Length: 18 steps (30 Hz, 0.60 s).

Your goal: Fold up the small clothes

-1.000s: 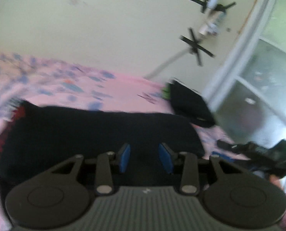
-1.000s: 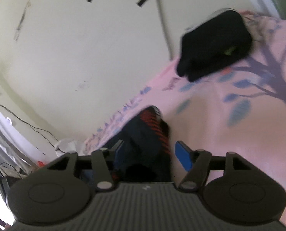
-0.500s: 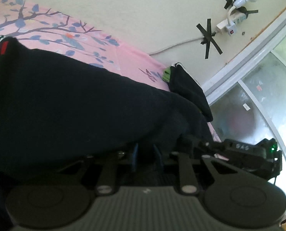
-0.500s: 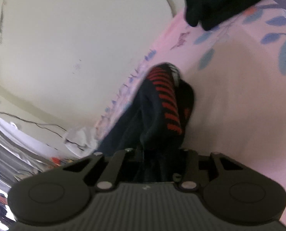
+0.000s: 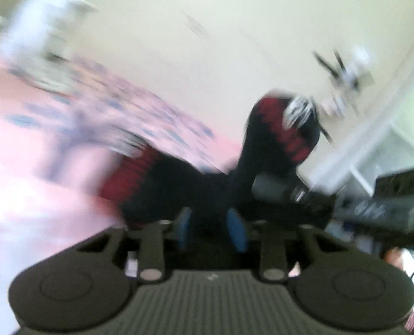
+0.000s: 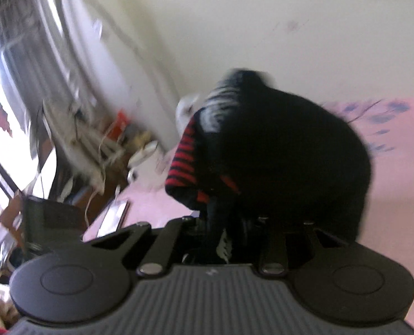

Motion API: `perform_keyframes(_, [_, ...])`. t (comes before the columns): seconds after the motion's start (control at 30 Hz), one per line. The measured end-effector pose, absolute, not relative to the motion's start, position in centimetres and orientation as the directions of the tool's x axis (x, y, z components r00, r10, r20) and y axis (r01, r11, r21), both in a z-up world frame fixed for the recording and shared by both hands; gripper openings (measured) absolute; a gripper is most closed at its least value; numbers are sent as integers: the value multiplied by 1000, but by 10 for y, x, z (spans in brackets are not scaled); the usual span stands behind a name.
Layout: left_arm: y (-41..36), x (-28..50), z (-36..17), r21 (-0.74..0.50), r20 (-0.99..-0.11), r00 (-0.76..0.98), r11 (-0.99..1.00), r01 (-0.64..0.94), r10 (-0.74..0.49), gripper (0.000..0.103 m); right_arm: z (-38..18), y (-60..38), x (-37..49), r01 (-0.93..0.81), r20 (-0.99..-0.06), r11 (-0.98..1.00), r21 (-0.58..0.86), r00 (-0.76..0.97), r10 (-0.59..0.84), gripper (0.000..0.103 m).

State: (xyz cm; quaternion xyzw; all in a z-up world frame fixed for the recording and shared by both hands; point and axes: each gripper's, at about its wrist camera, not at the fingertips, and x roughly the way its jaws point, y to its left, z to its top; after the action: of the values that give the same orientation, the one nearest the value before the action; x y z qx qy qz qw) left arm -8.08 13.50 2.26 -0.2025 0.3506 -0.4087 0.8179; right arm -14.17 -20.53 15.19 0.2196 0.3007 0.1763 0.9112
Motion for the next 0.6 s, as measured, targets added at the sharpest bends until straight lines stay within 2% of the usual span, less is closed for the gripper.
perform_keyframes(0.03, [154, -79, 23, -627, -404, 464, 608, 486, -788, 36, 143, -193, -127, -198, -494, 841, 504, 732, 469, 30])
perform_keyframes(0.1, [181, -77, 24, -647, -395, 521, 632, 427, -757, 36, 119, -170, -98, -210, -554, 851, 482, 680, 481, 24])
perform_keyframes(0.13, [187, -76, 25, -655, -388, 535, 633, 413, -750, 36, 112, -162, -90, -215, -577, 868, 447, 673, 463, 6])
perform_keyframes(0.17, [191, -75, 27, -662, -379, 543, 630, 407, -750, 37, 109, -154, -88, -233, -565, 882, 410, 694, 446, 2])
perform_keyframes(0.23, [187, -73, 30, -665, -361, 542, 617, 421, -759, 43, 113, -156, -88, -236, -557, 872, 429, 691, 461, 8])
perform_keyframes(0.27, [182, -72, 31, -665, -350, 533, 605, 438, -770, 44, 116, -160, -90, -248, -552, 859, 448, 678, 485, 22])
perform_keyframes(0.3, [175, -71, 32, -665, -341, 517, 590, 458, -785, 44, 120, -166, -98, -280, -537, 836, 473, 661, 525, 30])
perform_keyframes(0.33, [167, -70, 33, -664, -333, 501, 576, 476, -798, 44, 128, -169, -105, -302, -524, 821, 485, 651, 549, 45])
perform_keyframes(0.37, [159, -70, 34, -661, -327, 487, 564, 495, -810, 44, 135, -170, -116, -326, -513, 813, 482, 647, 564, 55])
perform_keyframes(0.53, [139, -72, 35, -643, -320, 451, 540, 543, -833, 44, 181, -189, -167, -398, -429, 851, 342, 740, 518, 49])
perform_keyframes(0.6, [135, -72, 30, -632, -346, 445, 555, 541, -826, 43, 198, -196, -163, -373, -402, 880, 294, 787, 468, 41])
